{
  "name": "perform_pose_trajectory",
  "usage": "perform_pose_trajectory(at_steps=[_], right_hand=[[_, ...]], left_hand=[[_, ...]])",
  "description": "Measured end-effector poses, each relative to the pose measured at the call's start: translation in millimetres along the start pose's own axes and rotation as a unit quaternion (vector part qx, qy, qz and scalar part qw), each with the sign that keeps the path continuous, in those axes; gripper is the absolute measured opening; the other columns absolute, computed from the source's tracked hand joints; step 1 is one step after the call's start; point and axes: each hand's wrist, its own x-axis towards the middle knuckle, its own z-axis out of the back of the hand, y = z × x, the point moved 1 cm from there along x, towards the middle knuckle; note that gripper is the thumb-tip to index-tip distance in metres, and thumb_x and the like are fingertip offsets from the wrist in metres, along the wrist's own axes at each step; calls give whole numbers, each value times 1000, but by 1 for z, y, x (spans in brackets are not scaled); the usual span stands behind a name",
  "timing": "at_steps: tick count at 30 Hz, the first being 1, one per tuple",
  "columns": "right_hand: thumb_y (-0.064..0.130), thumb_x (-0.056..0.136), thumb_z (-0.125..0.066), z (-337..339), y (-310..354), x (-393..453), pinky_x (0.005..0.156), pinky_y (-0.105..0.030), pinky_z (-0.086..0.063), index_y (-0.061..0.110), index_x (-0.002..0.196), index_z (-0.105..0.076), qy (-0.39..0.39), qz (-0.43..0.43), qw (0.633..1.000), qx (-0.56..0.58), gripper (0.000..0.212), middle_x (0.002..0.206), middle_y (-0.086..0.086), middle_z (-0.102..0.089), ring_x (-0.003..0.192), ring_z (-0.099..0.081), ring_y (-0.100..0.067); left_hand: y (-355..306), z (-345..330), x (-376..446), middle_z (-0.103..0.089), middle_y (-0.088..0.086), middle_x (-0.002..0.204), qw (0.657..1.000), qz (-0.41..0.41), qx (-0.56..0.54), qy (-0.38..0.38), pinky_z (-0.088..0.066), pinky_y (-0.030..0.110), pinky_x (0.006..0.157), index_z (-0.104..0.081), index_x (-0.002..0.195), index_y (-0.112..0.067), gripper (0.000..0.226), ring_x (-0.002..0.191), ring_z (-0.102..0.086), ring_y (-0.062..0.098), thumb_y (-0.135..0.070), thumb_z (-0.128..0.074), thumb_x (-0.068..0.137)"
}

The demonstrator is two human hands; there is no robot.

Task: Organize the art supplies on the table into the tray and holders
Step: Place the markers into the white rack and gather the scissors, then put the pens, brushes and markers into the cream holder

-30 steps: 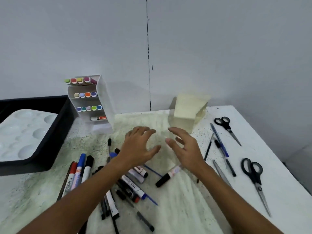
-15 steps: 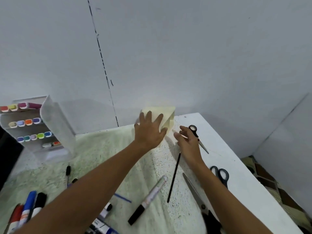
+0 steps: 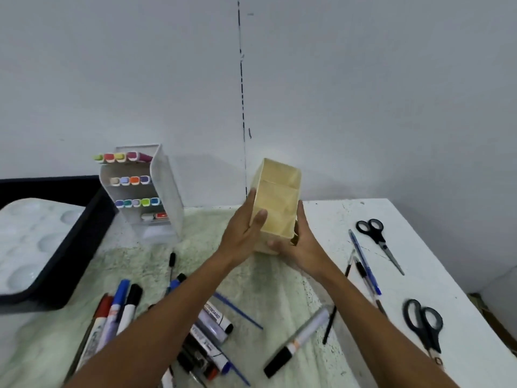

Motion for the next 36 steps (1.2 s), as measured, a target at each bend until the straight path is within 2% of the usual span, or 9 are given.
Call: perform_pose_trajectory(at_steps=[3,5,8,12,18,25,30,33,36], right_hand=[[15,77,-80,-11,1,7,96,-47,-51,41,148,-18,32,-1,999,-29,98,138,4,-52,125,-53,-18],[17,79,-80,-24,2,13,96,-38,-52,43,148,-15,48,-4,998,-37,98,136,9,-53,123,-54,-10],[30,76,-82,-45,7,17,98,-36,-51,38,152,-8,63,-3,996,-59,106,138,12,-51,123,-53,-6],[46,68,-80,-65,6,18,93,-23,-50,40,153,-3,57,-6,995,-86,115,135,20,-49,115,-53,2],[19,77,-81,-76,-1,22,81,-8,-46,36,154,-4,25,-7,995,-95,110,126,21,-49,96,-49,28],[12,79,-78,-77,2,41,78,-7,-45,32,154,-4,12,-11,993,-114,107,130,17,-48,92,-52,22],[16,81,-76,-72,11,49,80,-15,-49,34,154,-6,21,-32,990,-134,103,147,-2,-44,115,-56,-13],[21,89,-68,-71,17,30,94,-24,-41,25,155,-3,29,-54,977,-206,93,152,-11,-36,130,-46,-24],[45,92,-60,-60,8,-16,112,-37,-26,28,154,-9,58,-43,948,-310,83,158,-3,-24,145,-23,-21]], left_hand=[[2,27,-15,-37,-33,134,999,13,-26,28,-38,7,93,-13,134,-55,54,117,-45,-18,-47,-46,90],[10,44,-26,-42,-33,129,999,14,-33,40,-43,6,86,-12,136,-55,69,112,-47,-21,-46,-61,88],[27,64,-37,-43,-21,138,998,27,-26,45,-47,12,89,-6,150,-41,97,118,-49,-11,-44,-73,81],[42,80,-46,-43,-4,144,998,46,-32,32,-47,14,91,-5,154,-31,102,124,-49,1,-36,-73,77],[53,89,-44,-46,-11,143,998,37,-29,40,-46,26,101,-9,152,-38,98,127,-48,2,-40,-75,79],[55,97,-20,-45,-7,144,997,58,-30,49,-46,35,104,-11,152,-40,98,132,-45,13,-38,-77,78],[50,98,-11,-53,-1,135,997,76,7,23,-48,19,88,-16,153,-32,94,124,-52,18,-27,-77,81],[43,95,-29,-53,5,133,995,82,46,-26,-48,26,93,-15,153,-23,95,122,-52,18,-26,-77,81],[44,99,-76,-47,4,141,988,98,112,-36,-42,40,104,-13,153,-26,92,129,-44,19,-30,-73,84]])
